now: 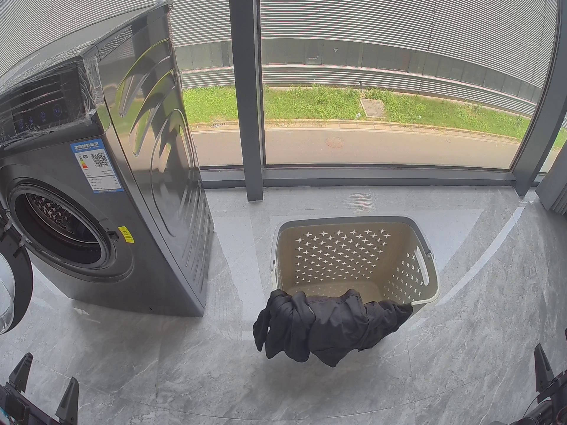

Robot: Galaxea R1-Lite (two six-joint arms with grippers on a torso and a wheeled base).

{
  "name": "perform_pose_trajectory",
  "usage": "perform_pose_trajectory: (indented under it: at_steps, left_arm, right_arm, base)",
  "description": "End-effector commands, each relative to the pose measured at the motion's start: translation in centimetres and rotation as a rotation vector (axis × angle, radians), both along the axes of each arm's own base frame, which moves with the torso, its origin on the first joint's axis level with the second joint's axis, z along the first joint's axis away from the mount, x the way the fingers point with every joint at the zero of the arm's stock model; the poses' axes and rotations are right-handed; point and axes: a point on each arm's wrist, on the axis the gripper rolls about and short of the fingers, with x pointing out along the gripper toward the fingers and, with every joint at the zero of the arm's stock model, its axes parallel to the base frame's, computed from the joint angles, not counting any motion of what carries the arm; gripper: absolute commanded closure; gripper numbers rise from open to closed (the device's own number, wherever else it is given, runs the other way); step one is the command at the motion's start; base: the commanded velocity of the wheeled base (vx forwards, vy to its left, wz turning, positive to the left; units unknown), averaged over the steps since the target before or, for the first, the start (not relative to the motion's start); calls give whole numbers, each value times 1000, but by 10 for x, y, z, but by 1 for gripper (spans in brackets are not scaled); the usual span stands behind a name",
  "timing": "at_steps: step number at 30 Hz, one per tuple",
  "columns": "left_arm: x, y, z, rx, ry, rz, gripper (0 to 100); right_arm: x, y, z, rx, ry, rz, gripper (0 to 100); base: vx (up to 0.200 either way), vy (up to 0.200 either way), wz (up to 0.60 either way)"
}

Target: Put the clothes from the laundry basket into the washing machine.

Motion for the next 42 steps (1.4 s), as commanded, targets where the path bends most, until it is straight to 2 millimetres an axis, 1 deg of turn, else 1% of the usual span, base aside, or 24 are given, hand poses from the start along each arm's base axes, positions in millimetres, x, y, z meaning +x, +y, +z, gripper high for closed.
perform_pose_trajectory:
  at_steps: [1,2,3,4,6,7,8,12,13,16,18,20,21,22,25,28,30,31,33,37,39,42]
  left_arm:
    - [0,0,-5,0,-1,-1,0]
    - [0,0,-5,0,-1,-1,0]
    - [0,0,-5,0,-1,1,0]
    - [0,0,-5,1,-1,1,0]
    - [0,0,-5,1,-1,1,0]
    - [0,0,-5,1,-1,1,0]
    - [0,0,-5,0,-1,-1,0]
    - [0,0,-5,0,-1,-2,0]
    - [0,0,-5,0,-1,-2,0]
    - [0,0,-5,0,-1,-2,0]
    - [0,0,-5,-2,-1,-2,0]
    - [0,0,-5,0,-1,-2,0]
    - [0,0,-5,0,-1,-1,0]
    - [0,0,-5,-2,0,-4,0]
    - [0,0,-5,-2,0,-4,0]
    - [0,0,-5,-2,0,-4,0]
    - [0,0,-5,-2,0,-4,0]
    - [0,0,-5,-3,0,-5,0]
    - [0,0,-5,-3,0,-5,0]
    - [0,0,-5,-3,0,-5,0]
    - [0,0,-5,-3,0,-5,0]
    - [0,0,-5,-2,-1,-2,0]
  right_arm:
    - [-15,0,37,1,-171,0,0]
    - [-23,0,53,2,-219,8,0]
    - [-24,-1,61,0,-204,17,0]
    - [-23,-1,65,-2,-173,23,0]
    - [-14,0,66,-8,-62,95,0]
    - [-14,0,66,-8,-62,95,0]
    - [1,1,67,-10,48,187,0]
    - [25,4,78,-13,167,281,0]
    - [40,7,85,-20,213,323,0]
    - [75,14,94,-57,288,392,0]
    - [100,21,97,-75,326,429,0]
    - [122,29,96,-82,357,466,0]
    - [127,31,95,-83,362,471,0]
    - [144,39,95,-85,381,490,0]
    - [169,50,91,-79,435,515,0]
    - [187,60,81,-56,514,534,0]
    - [193,64,78,-45,531,540,0]
    - [204,71,76,-20,552,548,0]
    - [215,78,71,10,582,548,0]
    - [236,87,56,8,649,525,0]
    - [243,89,50,0,666,502,0]
    - [262,96,34,-3,698,469,0]
  base:
    - [0,0,0]
    - [0,0,0]
    - [0,0,0]
    - [0,0,0]
    - [0,0,0]
    - [0,0,0]
    - [0,0,0]
    - [0,0,0]
    - [0,0,0]
    - [0,0,0]
    - [0,0,0]
    - [0,0,0]
    - [0,0,0]
    - [0,0,0]
    - [0,0,0]
    - [0,0,0]
    - [0,0,0]
    - [0,0,0]
    - [0,0,0]
    - [0,0,0]
    - [0,0,0]
    - [0,0,0]
